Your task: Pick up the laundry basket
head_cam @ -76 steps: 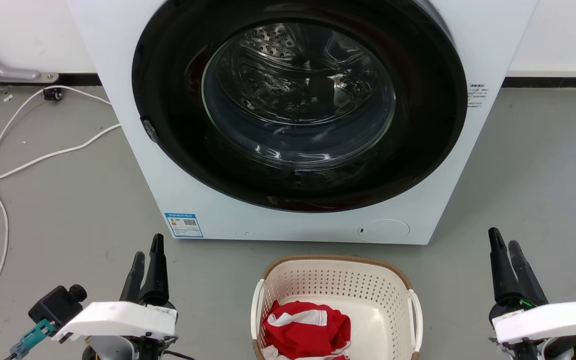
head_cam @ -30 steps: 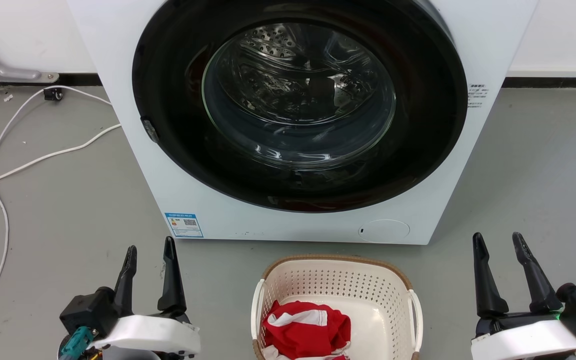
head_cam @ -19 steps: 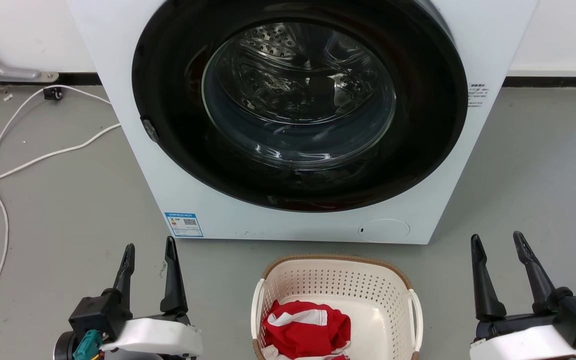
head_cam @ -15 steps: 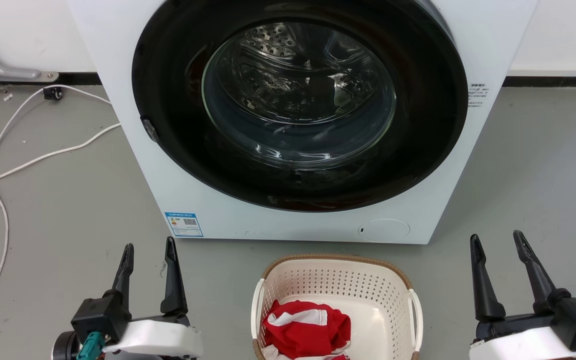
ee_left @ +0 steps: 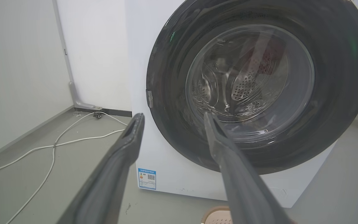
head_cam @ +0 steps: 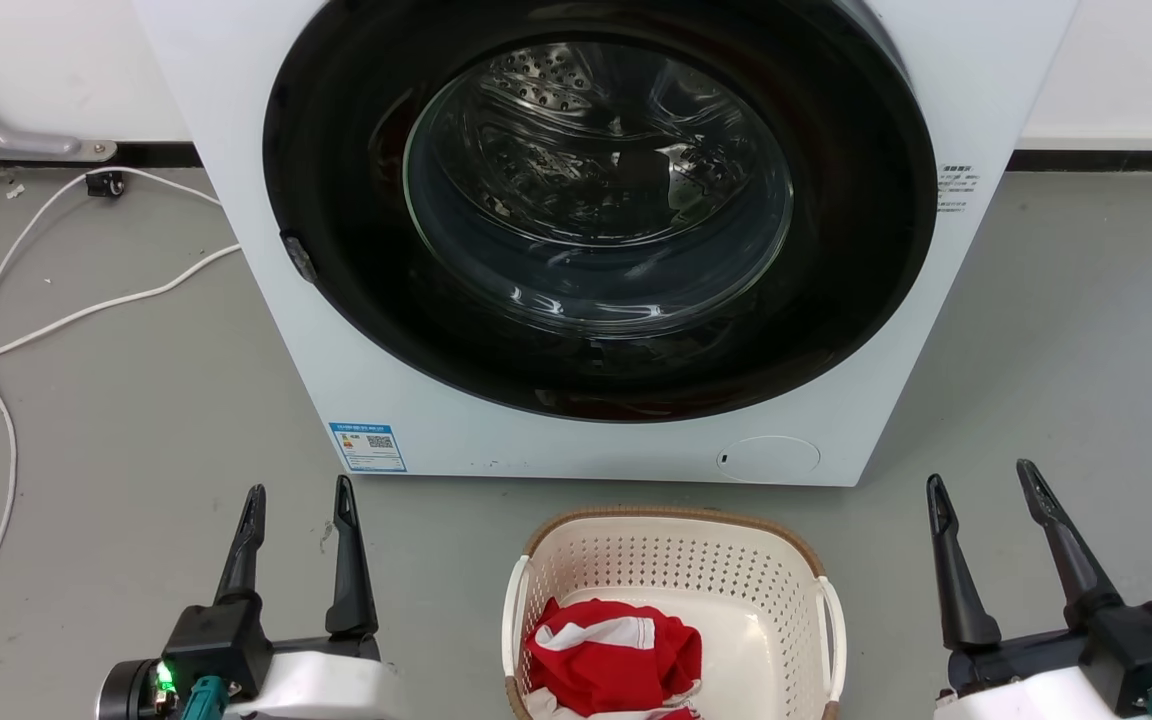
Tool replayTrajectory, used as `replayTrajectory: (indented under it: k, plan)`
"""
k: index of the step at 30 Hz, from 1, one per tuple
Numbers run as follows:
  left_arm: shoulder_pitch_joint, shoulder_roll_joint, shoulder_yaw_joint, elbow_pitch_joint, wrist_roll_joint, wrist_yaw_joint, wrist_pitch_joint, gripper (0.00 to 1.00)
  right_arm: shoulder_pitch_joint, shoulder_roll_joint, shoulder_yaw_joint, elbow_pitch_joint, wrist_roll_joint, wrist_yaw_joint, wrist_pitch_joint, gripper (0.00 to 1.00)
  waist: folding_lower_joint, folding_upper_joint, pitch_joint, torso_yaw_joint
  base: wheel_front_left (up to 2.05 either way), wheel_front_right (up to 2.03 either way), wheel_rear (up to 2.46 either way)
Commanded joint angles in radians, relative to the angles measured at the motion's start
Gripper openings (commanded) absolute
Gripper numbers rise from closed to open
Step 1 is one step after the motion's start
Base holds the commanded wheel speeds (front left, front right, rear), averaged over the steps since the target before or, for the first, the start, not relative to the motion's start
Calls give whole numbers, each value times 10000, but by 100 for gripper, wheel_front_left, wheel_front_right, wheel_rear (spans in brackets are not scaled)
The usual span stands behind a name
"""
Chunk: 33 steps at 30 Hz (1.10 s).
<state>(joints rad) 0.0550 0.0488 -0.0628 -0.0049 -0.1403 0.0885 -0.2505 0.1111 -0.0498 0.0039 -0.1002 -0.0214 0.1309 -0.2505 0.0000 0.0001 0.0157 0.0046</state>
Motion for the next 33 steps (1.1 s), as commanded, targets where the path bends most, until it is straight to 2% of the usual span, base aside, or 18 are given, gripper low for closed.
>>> replayTrajectory:
  k: [1,6,33]
  plan:
    - [90,25,-38,-62,131,44,-79,100,146,-9,7,-86,-182,-3,-79,100,0,-1,1,-1,0,0,0]
    - [169,27,-45,-110,470,82,-174,100,161,-9,-40,-146,-524,-3,-165,100,0,-1,4,-10,0,0,0]
    - [76,25,-67,267,252,67,-151,100,71,-9,-32,77,-341,-3,-151,100,0,-1,30,-48,0,0,0]
